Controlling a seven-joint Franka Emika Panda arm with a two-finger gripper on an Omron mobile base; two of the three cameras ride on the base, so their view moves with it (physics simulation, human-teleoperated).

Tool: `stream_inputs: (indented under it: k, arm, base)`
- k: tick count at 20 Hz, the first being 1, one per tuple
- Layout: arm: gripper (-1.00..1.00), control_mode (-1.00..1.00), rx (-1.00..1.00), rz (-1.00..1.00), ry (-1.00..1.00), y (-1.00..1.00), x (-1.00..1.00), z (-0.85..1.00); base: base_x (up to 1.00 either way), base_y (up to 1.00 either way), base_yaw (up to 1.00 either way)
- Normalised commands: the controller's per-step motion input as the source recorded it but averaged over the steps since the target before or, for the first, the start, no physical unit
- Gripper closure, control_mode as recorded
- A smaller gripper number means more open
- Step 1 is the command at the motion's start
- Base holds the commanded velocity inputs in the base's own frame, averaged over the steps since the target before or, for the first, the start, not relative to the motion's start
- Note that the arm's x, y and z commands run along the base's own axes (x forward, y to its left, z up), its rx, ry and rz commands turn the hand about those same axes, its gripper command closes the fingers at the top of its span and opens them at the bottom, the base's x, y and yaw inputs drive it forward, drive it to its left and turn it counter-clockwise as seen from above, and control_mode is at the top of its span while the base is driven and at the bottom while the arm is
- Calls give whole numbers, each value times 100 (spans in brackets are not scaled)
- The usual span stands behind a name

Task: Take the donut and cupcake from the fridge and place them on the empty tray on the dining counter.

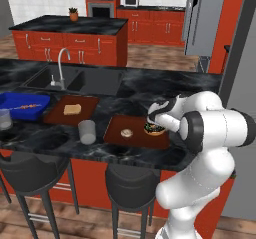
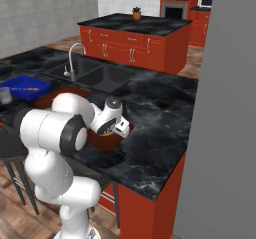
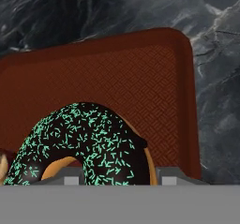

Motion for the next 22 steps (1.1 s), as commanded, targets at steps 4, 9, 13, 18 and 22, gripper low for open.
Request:
stream_inputs:
  k: [4,9,13,18,22]
  arm:
    - [100,-100,0,0,0,0,29,-29]
    - [100,-100,0,0,0,0,24,-30]
    - [100,-100,0,0,0,0,20,-30]
    - [100,-100,-1,0,0,0,18,-23]
    - [-100,-100,-1,0,0,6,4,-11]
  base:
    - [0,0,0]
    - [0,0,0]
    - [0,0,0]
    - [0,0,0]
    - [0,0,0]
